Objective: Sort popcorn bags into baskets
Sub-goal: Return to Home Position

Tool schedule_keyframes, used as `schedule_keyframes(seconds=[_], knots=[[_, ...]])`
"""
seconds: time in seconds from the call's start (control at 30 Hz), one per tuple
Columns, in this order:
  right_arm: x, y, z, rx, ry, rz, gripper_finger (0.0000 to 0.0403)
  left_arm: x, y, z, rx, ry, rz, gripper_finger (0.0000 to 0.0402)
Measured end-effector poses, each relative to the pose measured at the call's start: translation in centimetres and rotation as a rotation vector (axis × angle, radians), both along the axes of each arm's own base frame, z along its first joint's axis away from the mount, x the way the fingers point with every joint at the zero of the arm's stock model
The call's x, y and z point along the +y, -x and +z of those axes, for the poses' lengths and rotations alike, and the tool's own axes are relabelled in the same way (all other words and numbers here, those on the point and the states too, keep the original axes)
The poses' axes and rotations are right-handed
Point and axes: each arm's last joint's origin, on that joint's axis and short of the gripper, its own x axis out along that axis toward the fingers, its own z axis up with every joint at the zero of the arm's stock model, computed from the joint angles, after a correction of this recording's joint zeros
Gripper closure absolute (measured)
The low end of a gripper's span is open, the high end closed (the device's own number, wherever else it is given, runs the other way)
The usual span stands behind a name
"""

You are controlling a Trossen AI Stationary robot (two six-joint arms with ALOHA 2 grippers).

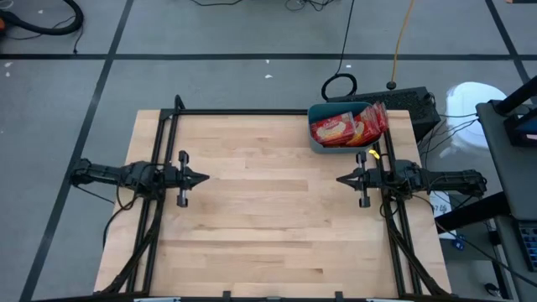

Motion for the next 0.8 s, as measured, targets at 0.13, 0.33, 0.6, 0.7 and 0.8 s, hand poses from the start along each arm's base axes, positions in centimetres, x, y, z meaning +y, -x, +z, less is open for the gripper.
schedule_keyframes(seconds=[0.13,0.33,0.6,0.7,0.8], knots=[[0.0,0.0,0.0,0.000,0.000,0.000,0.0403,0.3,0.0,0.0,0.001,0.000,0.036,0.0398],[0.0,0.0,0.0,0.000,0.000,0.000,0.0403,0.9,-0.1,0.0,0.005,-0.005,0.081,0.0394],[0.0,0.0,0.0,0.000,0.000,0.000,0.0403,1.2,-0.1,-0.2,0.020,0.001,0.047,0.0390],[0.0,0.0,0.0,0.000,0.000,0.000,0.0403,1.2,-0.1,-0.2,0.020,0.016,0.045,0.0380],[0.0,0.0,0.0,0.000,0.000,0.000,0.0403,1.2,-0.1,-0.2,0.020,0.036,0.045,0.0378]])
